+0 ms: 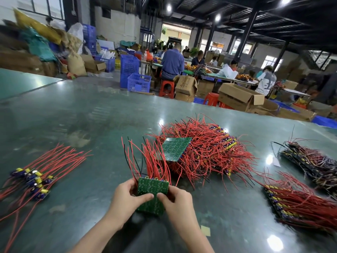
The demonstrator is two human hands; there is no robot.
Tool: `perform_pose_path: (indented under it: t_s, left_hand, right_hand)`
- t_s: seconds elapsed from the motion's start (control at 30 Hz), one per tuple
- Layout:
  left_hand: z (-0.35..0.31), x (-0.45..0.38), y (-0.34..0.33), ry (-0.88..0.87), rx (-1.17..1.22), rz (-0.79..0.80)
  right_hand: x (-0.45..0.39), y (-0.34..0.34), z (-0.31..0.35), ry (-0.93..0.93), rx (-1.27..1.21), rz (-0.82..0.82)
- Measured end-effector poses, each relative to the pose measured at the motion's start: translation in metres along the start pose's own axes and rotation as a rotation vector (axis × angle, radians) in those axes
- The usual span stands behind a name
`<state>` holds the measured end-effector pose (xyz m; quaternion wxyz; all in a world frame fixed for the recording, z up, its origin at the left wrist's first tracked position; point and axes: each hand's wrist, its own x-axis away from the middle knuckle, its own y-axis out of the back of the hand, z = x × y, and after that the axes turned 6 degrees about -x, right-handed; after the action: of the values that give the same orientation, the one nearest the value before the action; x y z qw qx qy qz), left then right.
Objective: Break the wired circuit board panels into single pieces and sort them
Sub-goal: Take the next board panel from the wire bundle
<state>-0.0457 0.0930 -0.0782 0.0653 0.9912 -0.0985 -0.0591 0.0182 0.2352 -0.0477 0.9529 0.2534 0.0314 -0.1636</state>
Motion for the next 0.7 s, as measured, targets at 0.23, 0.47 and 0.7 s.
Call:
perform_pose_path:
  t_s: [0.23, 0.47, 0.7]
  left_hand:
    - [0.004, 0.004, -0.003, -0.009, -0.026, -0.039]
    - [-0.002, 0.008, -0.007, -0.04, -0.058, -0.095]
    - [-0.008, 0.002, 0.003, -0.068, -0.114, -0.151]
  right_hand:
    - [0.003, -0.004, 0.003, 0.03, 0.07, -0.069]
    - [0.006, -0.008, 0.007, 0.0, 0.152, -0.077]
    - [-0.001, 0.006, 0.007, -0.061, -0.006, -0.141]
